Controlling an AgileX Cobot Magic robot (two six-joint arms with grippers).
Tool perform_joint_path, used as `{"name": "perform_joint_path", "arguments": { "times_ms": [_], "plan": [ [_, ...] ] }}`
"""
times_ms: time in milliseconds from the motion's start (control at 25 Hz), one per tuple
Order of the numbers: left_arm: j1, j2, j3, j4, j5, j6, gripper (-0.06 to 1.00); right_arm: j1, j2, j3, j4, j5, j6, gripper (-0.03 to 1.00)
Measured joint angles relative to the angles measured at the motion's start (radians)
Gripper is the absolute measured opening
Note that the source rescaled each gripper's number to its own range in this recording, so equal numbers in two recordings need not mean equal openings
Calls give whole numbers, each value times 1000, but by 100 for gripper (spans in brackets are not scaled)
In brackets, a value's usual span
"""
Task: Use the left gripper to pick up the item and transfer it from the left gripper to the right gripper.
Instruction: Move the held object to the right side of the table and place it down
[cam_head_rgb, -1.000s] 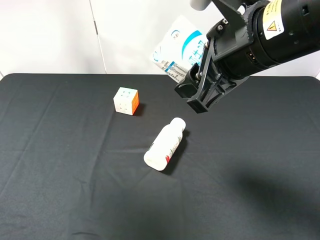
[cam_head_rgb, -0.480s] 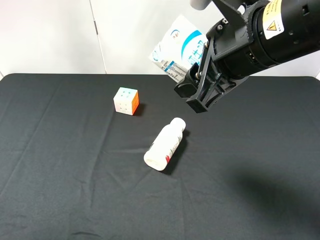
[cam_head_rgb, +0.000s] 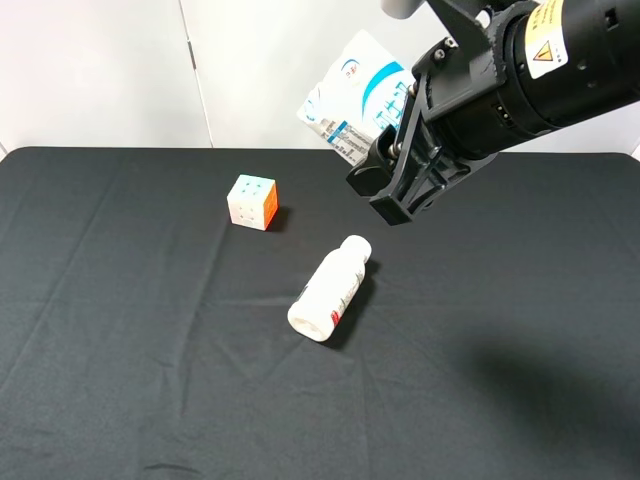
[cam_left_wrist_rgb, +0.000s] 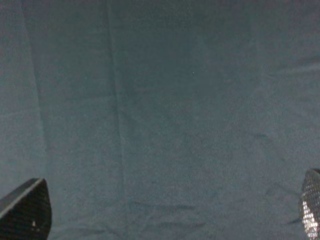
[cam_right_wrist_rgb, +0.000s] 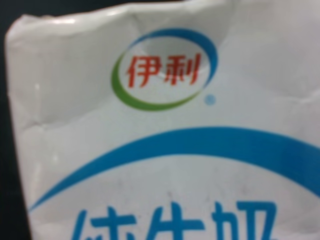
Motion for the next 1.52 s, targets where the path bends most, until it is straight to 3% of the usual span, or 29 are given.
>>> {"name": "perform_joint_path", "arguments": {
  "times_ms": [280, 520, 720, 920, 1240, 1520],
  "plan": [
    [0, -151, 91, 17, -1, -13, 100, 0, 0, 0, 4, 6, 12, 0],
    [0, -152, 95, 68, -16, -23, 100, 0, 0, 0, 17, 6, 55, 0],
    [0, -152, 99, 69, -23, -23, 100, 0, 0, 0, 20, 6, 59, 0],
    [0, -152, 133, 56, -100, -24, 100, 0, 0, 0, 49, 6, 62, 0],
    [0, -152, 133, 53, -103, -20, 100, 0, 0, 0, 71, 10, 65, 0],
    [0, -152, 133, 53, -104, -20, 100, 0, 0, 0, 55, 129, 143, 0]
  ]
}}
